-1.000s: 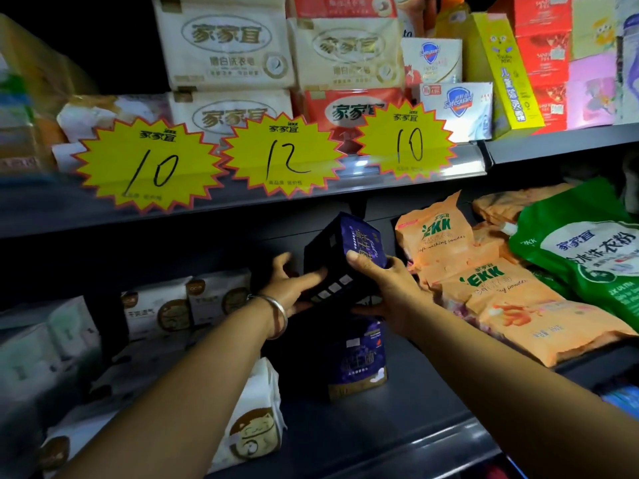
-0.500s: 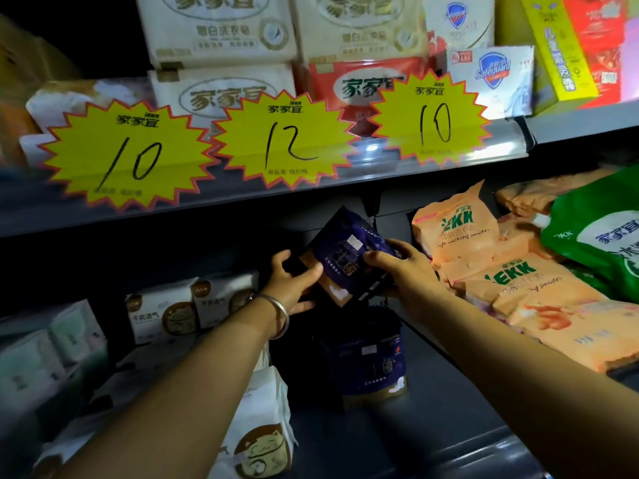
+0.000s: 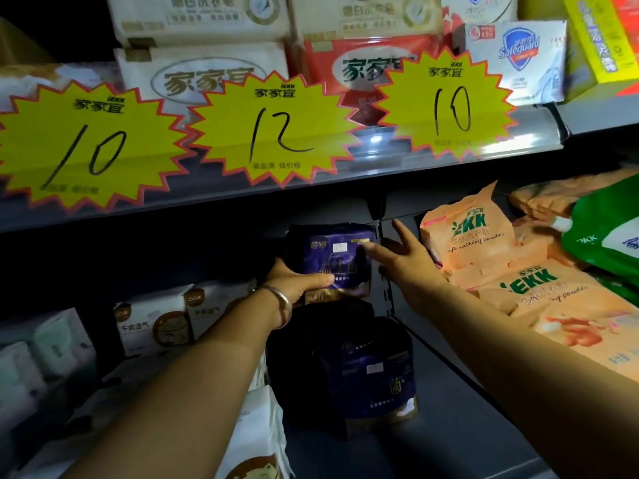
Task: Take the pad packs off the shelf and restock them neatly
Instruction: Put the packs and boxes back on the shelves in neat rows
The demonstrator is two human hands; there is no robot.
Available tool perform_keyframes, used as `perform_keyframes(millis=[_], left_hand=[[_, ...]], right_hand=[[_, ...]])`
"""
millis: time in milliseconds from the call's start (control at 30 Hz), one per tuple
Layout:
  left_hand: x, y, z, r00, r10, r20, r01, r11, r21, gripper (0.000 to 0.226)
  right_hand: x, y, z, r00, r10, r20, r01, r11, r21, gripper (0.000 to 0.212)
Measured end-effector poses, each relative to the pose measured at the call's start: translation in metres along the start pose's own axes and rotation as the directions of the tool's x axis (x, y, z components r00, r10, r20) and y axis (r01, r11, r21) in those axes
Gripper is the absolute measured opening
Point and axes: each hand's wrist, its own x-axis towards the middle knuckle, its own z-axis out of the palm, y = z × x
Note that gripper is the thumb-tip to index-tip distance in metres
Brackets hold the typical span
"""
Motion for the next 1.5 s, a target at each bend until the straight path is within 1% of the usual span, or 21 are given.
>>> perform_keyframes(millis=[67,100,133,233,267,300,333,367,500,600,700,833,933,1000,1033,1100,1167,1233,1367,1433,1500], left_hand=[[0.015,-0.008,0.008,0.992,0.0,-0.13,-0.005,0.999,-0.04,0.098],[0.023,-0.012,0.011,0.987,-0.009,-0.158,0.004,1.0,-0.031,0.109],[0.029,-0.015,0.013,0.986,-0.019,-0.168,0.014,0.999,-0.03,0.113],[0.042,-0.025,0.018,0.987,-0.046,-0.155,0.035,0.996,-0.077,0.106],[0.046,-0.029,0.021,0.984,-0.066,-0.164,0.059,0.997,-0.048,0.104],[0.051,-0.034,0.022,0.976,-0.08,-0.204,0.089,0.995,0.034,0.103],[0.055,-0.038,0.023,0.965,-0.084,-0.248,0.115,0.987,0.115,0.102],[0.059,-0.041,0.024,0.955,-0.079,-0.286,0.126,0.981,0.15,0.1],[0.073,-0.053,0.025,0.94,-0.106,-0.324,0.17,0.97,0.176,0.094],[0.081,-0.056,0.027,0.939,-0.112,-0.326,0.19,0.957,0.217,0.09],[0.085,-0.058,0.028,0.938,-0.111,-0.328,0.211,0.934,0.287,0.085],[0.083,-0.059,0.029,0.935,-0.116,-0.336,0.24,0.902,0.359,0.083],[0.071,-0.054,0.033,0.939,-0.143,-0.314,0.268,0.874,0.405,0.098],[0.054,-0.05,0.037,0.943,-0.144,-0.299,0.275,0.841,0.465,0.108],[0.046,-0.049,0.038,0.947,-0.126,-0.294,0.262,0.833,0.487,0.106],[0.025,-0.047,0.037,0.956,-0.038,-0.29,0.199,0.809,0.553,0.083],[-0.003,-0.042,0.037,0.965,0.072,-0.253,0.119,0.737,0.665,0.058],[-0.039,-0.036,0.039,0.969,0.141,-0.204,0.056,0.675,0.736,0.046],[-0.13,-0.03,0.052,0.945,0.316,-0.087,-0.106,0.546,0.831,0.037],[-0.176,-0.038,0.062,0.93,0.367,-0.014,-0.177,0.481,0.859,0.038],[-0.217,-0.05,0.074,0.91,0.411,0.058,-0.244,0.416,0.876,0.039]], right_hand=[[0.004,0.012,-0.003,0.998,0.033,-0.061,-0.043,0.986,-0.159,0.068],[0.005,0.019,-0.006,0.996,0.055,-0.072,-0.069,0.973,-0.219,0.06],[0.006,0.026,-0.01,0.994,0.08,-0.078,-0.099,0.958,-0.27,0.053],[0.005,0.045,-0.027,0.988,0.141,-0.064,-0.155,0.889,-0.432,0.037],[0.005,0.05,-0.032,0.987,0.151,-0.05,-0.156,0.857,-0.492,0.035],[0.006,0.055,-0.037,0.987,0.155,-0.032,-0.147,0.822,-0.551,0.035],[0.006,0.058,-0.041,0.988,0.156,-0.012,-0.131,0.783,-0.608,0.036],[0.007,0.061,-0.044,0.988,0.156,0.01,-0.11,0.741,-0.663,0.037],[0.009,0.067,-0.051,0.979,0.167,0.119,0.015,0.521,-0.853,0.037],[0.012,0.076,-0.054,0.965,0.203,0.167,0.074,0.401,-0.913,0.04],[0.015,0.085,-0.054,0.949,0.224,0.22,0.137,0.333,-0.933,0.04],[0.009,0.087,-0.051,0.941,0.214,0.263,0.2,0.277,-0.94,0.033],[0.001,0.085,-0.051,0.944,0.206,0.259,0.203,0.258,-0.945,0.026],[-0.011,0.076,-0.053,0.949,0.207,0.239,0.192,0.223,-0.956,0.028],[-0.019,0.07,-0.054,0.952,0.212,0.222,0.181,0.197,-0.963,0.031],[-0.038,0.055,-0.057,0.956,0.216,0.197,0.174,0.122,-0.977,0.038],[-0.062,0.041,-0.061,0.961,0.2,0.189,0.181,0.055,-0.982,0.036],[-0.09,0.029,-0.065,0.969,0.162,0.187,0.186,0.02,-0.982,0.034],[-0.156,0.015,-0.079,0.968,0.101,0.228,0.228,0.011,-0.974,0.046],[-0.193,0.013,-0.087,0.966,0.11,0.233,0.236,-0.011,-0.972,0.048],[-0.232,0.016,-0.098,0.965,0.071,0.251,0.254,-0.03,-0.967,0.047]])
